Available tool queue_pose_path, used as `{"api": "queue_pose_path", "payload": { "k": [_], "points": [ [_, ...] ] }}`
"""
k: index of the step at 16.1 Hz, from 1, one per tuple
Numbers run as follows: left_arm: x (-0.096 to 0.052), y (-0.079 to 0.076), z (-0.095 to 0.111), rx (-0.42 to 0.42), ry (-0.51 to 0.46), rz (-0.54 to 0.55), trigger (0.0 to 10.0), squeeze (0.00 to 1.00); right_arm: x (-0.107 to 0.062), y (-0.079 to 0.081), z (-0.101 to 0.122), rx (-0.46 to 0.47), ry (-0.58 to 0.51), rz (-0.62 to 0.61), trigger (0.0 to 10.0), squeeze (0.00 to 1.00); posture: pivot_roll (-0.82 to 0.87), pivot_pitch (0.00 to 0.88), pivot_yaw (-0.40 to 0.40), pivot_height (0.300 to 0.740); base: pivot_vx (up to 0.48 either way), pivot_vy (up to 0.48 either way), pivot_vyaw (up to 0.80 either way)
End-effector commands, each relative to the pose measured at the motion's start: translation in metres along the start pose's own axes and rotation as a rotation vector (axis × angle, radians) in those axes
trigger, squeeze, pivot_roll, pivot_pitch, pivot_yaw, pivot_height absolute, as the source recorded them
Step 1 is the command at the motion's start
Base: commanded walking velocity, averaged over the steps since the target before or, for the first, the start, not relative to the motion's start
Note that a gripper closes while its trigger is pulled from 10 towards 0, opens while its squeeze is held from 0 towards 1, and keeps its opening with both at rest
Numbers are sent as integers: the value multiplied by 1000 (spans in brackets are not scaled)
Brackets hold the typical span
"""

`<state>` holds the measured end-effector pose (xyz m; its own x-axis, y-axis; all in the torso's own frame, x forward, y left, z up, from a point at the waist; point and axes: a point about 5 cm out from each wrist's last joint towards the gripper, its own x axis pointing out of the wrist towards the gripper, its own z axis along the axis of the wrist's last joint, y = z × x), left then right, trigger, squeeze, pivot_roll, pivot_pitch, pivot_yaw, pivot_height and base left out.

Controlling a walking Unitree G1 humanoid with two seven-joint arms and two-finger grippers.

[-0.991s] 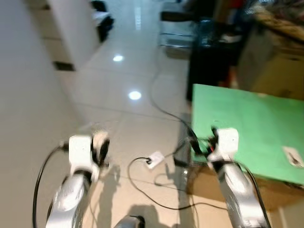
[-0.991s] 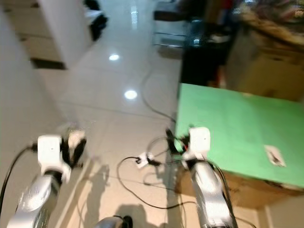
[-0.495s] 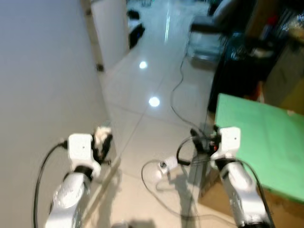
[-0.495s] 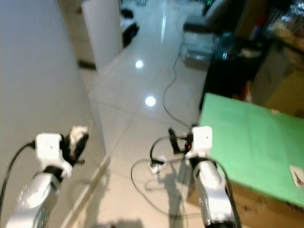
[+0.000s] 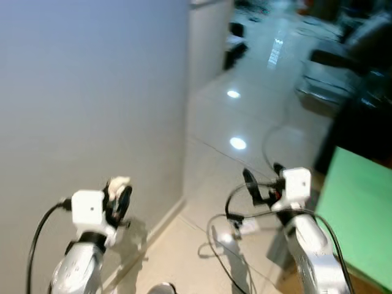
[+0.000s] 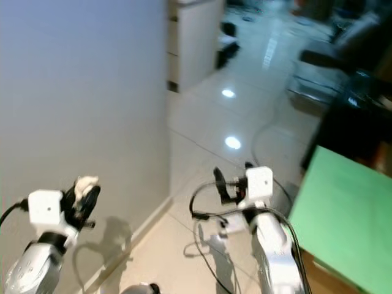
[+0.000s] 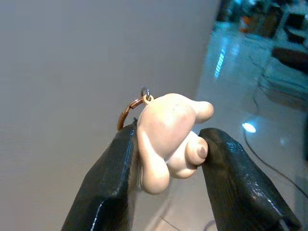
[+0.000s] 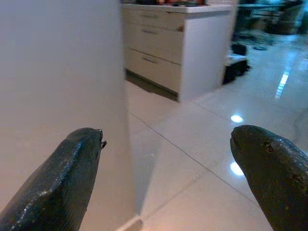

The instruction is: Hang keys on a hook

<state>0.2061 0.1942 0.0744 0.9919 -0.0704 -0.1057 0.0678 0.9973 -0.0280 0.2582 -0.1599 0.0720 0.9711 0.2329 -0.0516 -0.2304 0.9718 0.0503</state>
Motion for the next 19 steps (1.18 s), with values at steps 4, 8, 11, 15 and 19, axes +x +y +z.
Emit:
{"api": "queue_pose_path", "payload": {
  "k": [4, 8, 11, 15, 19],
  "points": [
    [7, 10, -21, 2, 54, 60, 10000, 0, 14, -5, -3, 133, 57, -51, 10000, 0, 3, 0, -43, 740, 0, 0, 622],
    [15, 15, -12, 94, -2, 89, 10000, 0, 23, 11, 3, -40, 13, 68, 10000, 0, 11, 0, -46, 740, 0, 0, 620],
    [23, 19, -10, 32, -28, 102, 10000, 0, 32, 7, 3, 62, 31, 28, 10000, 0, 15, 0, -46, 740, 0, 0, 615],
    [21, -5, 5, 65, -62, 29, 10000, 0, 30, 2, -2, 75, 40, 12, 10000, 0, 14, 0, -36, 740, -126, 308, 602],
    [20, -21, 14, 88, -50, 11, 10000, 0, 30, 2, -7, 87, 57, 25, 10000, 0, 23, 0, -37, 740, -394, 182, 598]
  ]
}}
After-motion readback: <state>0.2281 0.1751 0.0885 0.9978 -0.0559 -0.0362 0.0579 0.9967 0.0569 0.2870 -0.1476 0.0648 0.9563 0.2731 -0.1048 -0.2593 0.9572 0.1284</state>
